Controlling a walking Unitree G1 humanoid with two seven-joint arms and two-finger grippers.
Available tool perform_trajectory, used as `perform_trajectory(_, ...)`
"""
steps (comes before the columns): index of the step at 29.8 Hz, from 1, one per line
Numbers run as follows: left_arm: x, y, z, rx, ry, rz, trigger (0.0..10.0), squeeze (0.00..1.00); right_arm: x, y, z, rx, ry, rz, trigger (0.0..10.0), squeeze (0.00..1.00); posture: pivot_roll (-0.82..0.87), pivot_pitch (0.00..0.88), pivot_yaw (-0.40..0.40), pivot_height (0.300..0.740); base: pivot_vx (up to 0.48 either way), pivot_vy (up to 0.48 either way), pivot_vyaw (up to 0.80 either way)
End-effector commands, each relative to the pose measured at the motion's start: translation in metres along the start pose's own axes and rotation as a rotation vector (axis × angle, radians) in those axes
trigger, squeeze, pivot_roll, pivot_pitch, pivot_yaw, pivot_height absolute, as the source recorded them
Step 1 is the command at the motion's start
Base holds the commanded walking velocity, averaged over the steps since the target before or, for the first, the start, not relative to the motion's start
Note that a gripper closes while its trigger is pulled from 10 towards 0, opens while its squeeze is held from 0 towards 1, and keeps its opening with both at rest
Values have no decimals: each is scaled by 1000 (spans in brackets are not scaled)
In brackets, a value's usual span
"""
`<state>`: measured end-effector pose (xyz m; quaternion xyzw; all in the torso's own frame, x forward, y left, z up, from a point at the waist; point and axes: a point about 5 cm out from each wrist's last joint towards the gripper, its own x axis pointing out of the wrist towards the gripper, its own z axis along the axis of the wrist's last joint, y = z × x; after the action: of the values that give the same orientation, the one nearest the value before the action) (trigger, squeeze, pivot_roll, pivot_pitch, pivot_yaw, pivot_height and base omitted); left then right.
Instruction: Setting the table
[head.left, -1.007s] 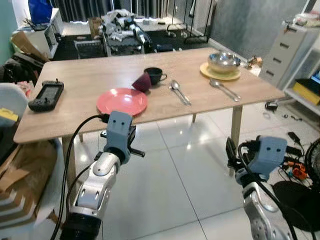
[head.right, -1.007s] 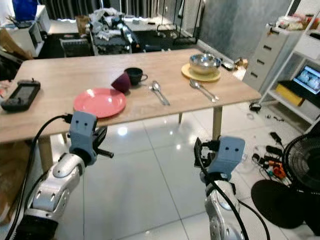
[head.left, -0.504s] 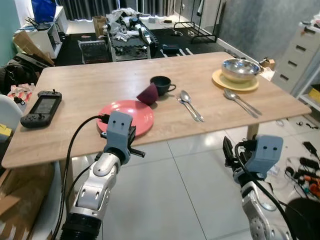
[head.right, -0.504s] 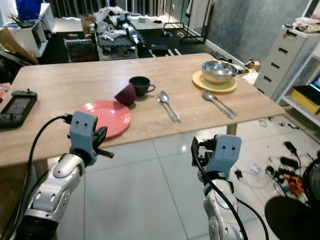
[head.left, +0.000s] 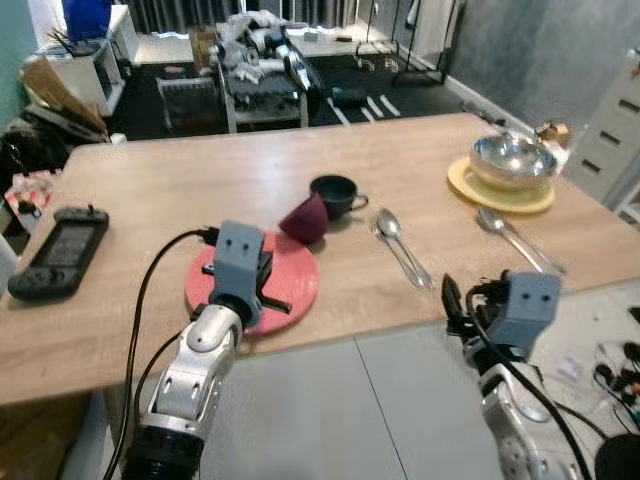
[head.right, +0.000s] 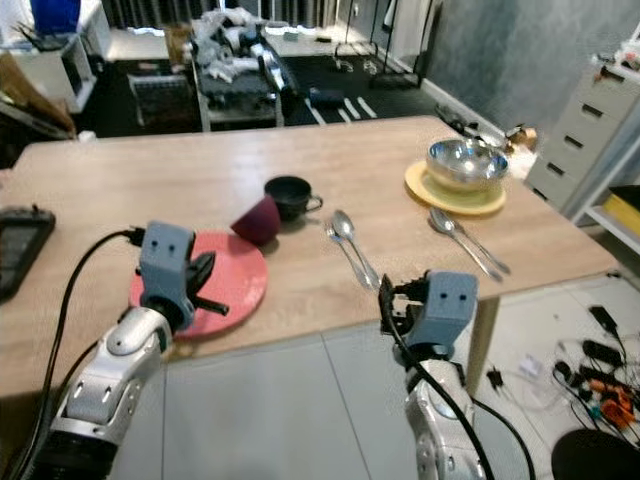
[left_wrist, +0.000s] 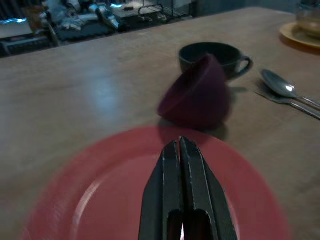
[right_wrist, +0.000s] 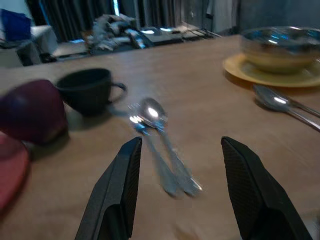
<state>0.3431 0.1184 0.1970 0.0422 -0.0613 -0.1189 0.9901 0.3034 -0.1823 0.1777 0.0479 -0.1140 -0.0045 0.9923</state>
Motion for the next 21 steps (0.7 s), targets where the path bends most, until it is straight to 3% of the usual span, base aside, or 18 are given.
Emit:
perform_trajectory(1,-5,3,-7,3,29,-12,10000,0,-3,7,-5,16,35,44,10000,0,113,105,66,740,277,0,0)
perform_trajectory(17,-20,24,-5,39,9,57,10000,0,-5,12,-14,73,81,80,10000,0,128,106,57,740,17,0,0)
perform_trajectory(21,-27,46,-15,50,75,155,10000,0,-5,10,-17,107,106,80,10000,0,129,110,52,740,0,0,0)
